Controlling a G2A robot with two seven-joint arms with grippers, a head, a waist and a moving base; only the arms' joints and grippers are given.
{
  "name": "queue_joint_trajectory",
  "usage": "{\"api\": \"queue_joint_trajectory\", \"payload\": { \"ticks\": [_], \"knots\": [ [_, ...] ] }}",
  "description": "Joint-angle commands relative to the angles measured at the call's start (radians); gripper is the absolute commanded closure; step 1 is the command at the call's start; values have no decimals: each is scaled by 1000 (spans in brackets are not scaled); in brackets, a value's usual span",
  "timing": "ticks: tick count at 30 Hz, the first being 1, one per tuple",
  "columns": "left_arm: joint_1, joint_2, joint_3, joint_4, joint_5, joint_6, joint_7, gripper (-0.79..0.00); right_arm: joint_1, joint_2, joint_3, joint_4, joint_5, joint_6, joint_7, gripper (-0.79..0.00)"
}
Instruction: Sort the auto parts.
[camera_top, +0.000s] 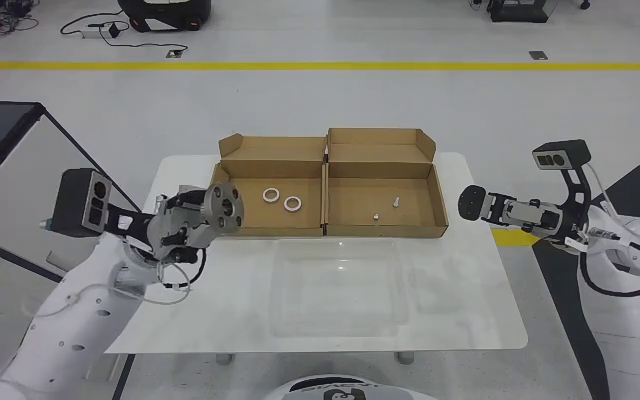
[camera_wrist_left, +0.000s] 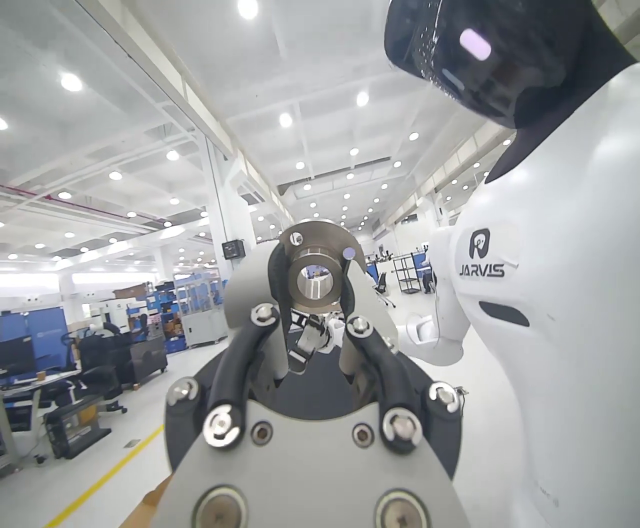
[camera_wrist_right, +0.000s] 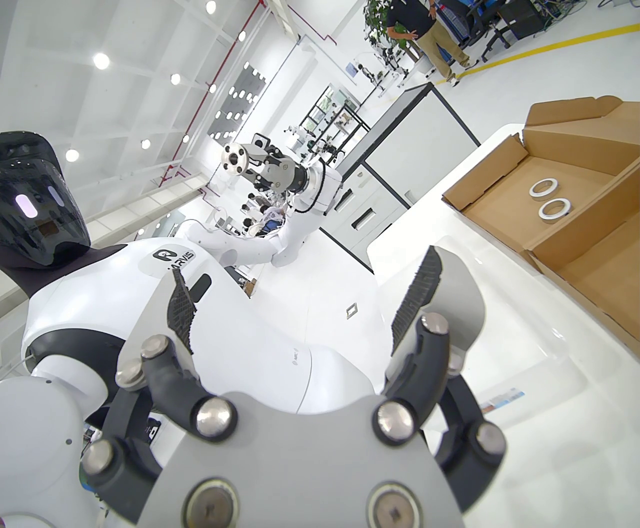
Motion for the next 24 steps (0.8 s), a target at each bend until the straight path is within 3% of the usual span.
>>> {"api": "queue_joint_trajectory", "payload": {
  "ticks": [1, 12, 24],
  "knots": [
    [-6, 7, 9, -3, -13, 0, 0, 0, 0, 0, 0, 0, 0, 0, 0, -785],
    [-31, 6, 0, -58, -110, 0, 0, 0, 0, 0, 0, 0, 0, 0, 0, -785],
    [-34, 1, 2, -80, -109, 0, 0, 0, 0, 0, 0, 0, 0, 0, 0, -785]
  ]
}}
